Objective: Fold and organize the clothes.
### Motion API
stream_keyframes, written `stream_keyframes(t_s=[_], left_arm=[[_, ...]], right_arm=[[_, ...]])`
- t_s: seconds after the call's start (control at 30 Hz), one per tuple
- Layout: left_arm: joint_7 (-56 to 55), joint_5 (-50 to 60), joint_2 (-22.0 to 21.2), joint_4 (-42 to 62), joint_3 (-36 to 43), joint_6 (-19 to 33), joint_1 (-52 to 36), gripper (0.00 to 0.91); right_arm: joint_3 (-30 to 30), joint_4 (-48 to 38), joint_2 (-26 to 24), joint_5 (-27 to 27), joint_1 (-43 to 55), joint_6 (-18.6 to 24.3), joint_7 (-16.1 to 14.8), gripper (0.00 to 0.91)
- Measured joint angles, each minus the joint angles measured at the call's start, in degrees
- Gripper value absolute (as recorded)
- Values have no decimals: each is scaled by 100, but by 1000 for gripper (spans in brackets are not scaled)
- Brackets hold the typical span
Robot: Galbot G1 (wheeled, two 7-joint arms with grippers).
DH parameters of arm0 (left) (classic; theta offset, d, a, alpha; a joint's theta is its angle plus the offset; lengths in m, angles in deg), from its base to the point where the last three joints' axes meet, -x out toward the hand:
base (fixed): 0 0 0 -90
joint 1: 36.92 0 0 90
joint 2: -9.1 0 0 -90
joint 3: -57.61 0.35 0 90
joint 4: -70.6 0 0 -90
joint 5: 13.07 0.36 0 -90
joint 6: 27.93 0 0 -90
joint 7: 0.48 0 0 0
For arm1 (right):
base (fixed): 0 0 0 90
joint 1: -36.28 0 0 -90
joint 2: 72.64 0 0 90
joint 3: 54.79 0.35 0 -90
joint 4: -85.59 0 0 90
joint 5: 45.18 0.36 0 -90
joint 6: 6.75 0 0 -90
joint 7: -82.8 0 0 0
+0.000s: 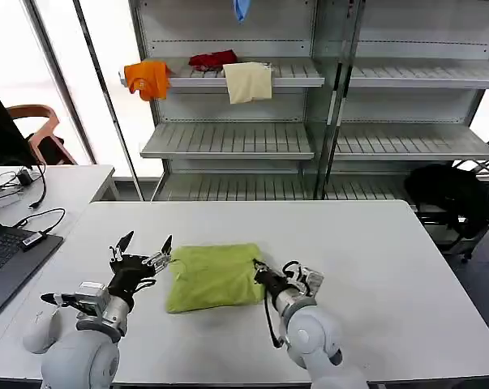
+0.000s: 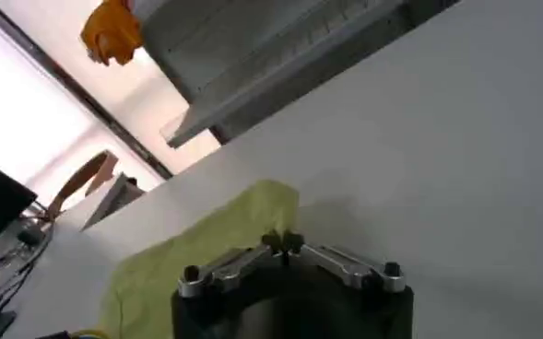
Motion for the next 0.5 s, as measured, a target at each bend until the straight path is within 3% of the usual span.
stream_keyframes(t_s=[0.37,0.4,0.43,0.47,0.5], left_arm=[[4,1,10,22,8,-5,8,907],[4,2,8,22,7,-5,15,907],[4,2,4,22,7,-6,18,907],[4,1,1,22,7,-6,21,907],[4,1,-3,22,7,-6,22,907]], right_arm=[[205,107,-431,-170,-174,-4,-52,0],[224,112,-470,-197,-193,-4,-68,121],[240,114,-499,-222,-209,-4,-83,383],[254,121,-525,-250,-225,-3,-101,766],[266,131,-548,-279,-238,-3,-122,907]])
